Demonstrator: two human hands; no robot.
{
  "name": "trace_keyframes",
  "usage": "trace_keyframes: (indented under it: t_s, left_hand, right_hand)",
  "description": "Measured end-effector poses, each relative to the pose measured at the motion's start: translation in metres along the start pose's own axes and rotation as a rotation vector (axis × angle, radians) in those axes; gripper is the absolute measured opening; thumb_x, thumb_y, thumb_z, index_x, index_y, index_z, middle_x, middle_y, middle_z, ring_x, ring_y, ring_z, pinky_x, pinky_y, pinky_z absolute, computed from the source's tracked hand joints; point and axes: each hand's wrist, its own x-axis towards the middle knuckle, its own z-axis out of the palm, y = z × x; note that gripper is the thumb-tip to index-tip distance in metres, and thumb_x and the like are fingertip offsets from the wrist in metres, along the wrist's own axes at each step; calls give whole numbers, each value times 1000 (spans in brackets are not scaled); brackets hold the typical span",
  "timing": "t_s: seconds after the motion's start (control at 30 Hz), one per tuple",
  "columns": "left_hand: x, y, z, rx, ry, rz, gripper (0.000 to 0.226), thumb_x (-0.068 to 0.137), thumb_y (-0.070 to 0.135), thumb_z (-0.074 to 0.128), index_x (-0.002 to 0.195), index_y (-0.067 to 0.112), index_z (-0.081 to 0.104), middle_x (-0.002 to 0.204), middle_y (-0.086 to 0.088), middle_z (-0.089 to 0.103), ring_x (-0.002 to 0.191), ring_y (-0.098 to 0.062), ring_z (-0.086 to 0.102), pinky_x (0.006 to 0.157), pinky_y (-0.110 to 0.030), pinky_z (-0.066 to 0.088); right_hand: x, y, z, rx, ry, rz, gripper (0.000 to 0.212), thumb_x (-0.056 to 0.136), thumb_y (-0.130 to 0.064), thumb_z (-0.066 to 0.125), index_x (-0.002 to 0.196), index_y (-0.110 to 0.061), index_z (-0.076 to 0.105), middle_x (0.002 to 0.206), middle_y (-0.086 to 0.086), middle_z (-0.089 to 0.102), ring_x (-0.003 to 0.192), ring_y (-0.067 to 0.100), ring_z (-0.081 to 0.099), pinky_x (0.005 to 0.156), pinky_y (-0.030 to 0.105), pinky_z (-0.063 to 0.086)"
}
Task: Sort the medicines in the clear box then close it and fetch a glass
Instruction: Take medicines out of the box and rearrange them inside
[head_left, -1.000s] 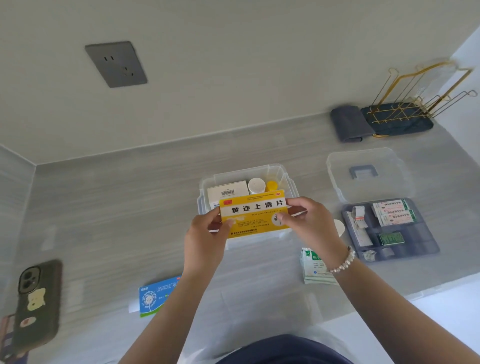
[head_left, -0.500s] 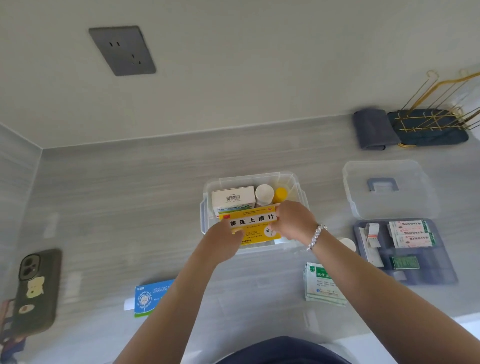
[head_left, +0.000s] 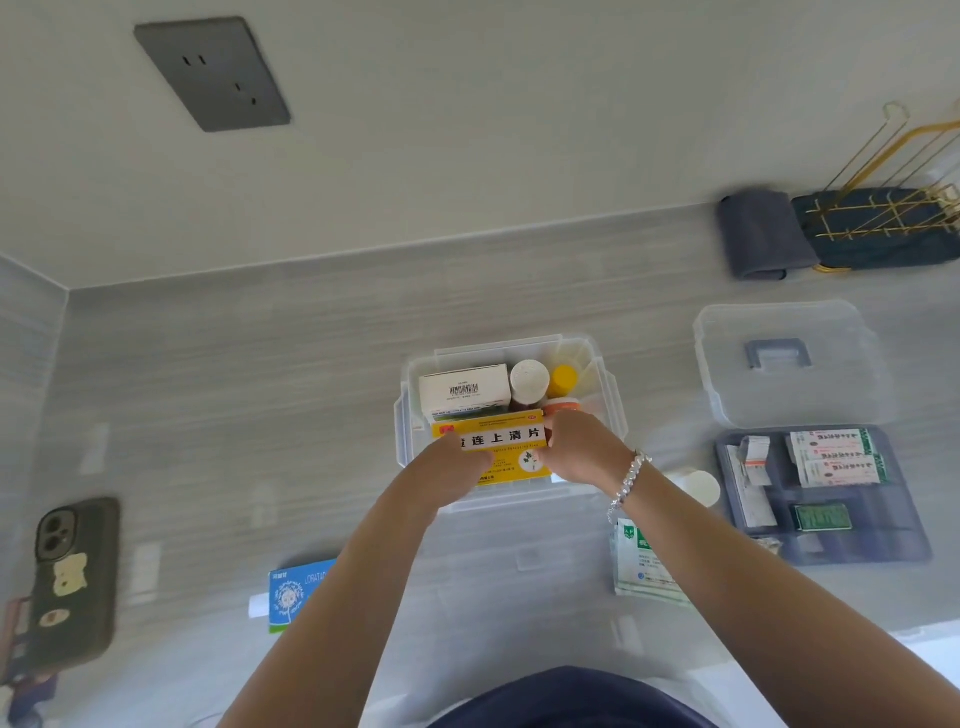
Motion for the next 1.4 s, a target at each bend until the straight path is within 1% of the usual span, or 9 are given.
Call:
trace_keyframes:
  t_s: [0.17,0.27,0.47,0.57,0.67,0.83,1.03,1.2,1.4]
  left_hand:
    - [-6,4,-2,-44,23,5,10,91,26,48,99,23,53,74,5,50,66,-9,45,60,-24,35]
    - [-12,4,-2,-71,35,26,22,91,28,48,110,19,55,83,6,55,73,-7,49,67,-26,37]
    - [-32,-10,-1,-80,170,206,38,92,27,45,130,25,49,96,16,50,70,6,45,54,-13,33]
    - [-45,-20,4,-251,258,343,28,91,19,45,114,24,61,100,12,63,80,2,58,66,-11,46]
    - [-57,-29,15,-398,304,430,25,91,11,45,96,29,63,98,0,70,91,-11,66,84,-27,51]
    - [-69,-35,46,-315,220,532,29,93,8,44,91,30,63,87,4,69,72,-1,66,68,-13,50]
    - [-59,-33,92,-124,6,482,28,93,13,39,96,28,63,85,7,68,79,-5,66,77,-26,52]
    - [-37,-26,131,-11,-127,399,23,92,17,39,99,22,61,96,-2,68,81,-11,66,75,-25,54]
    - [-16,-23,163,79,-120,262,33,91,20,43,123,15,51,123,-8,59,107,-25,60,80,-32,54]
  right_hand:
    - [-4,1,2,7,41,5,28,92,-14,48,116,-5,57,113,13,66,101,25,63,86,33,53]
    - [-7,0,3,18,54,7,26,92,-14,48,114,-5,58,110,13,66,99,25,64,76,28,50]
    - [-29,-1,0,67,149,-105,26,93,-18,47,110,-5,61,106,14,68,92,26,65,73,29,49]
    - [-52,1,3,296,272,-175,30,92,-21,52,119,-11,60,111,9,69,96,20,67,77,21,51]
    - [-79,6,9,492,405,-205,22,90,-17,56,109,-17,66,99,3,72,89,15,69,72,10,48]
    - [-123,30,23,672,555,-122,19,90,-14,53,102,-21,67,84,-4,72,80,8,68,73,16,51]
    - [-143,79,56,677,658,124,16,89,-13,53,96,-20,67,77,-2,69,72,8,64,56,7,44]
    - [-143,119,91,560,661,296,21,90,-18,56,106,-9,65,103,10,70,79,13,59,64,14,44]
    - [-133,146,109,589,659,416,37,88,-22,59,124,-13,56,124,11,54,98,21,59,83,23,45]
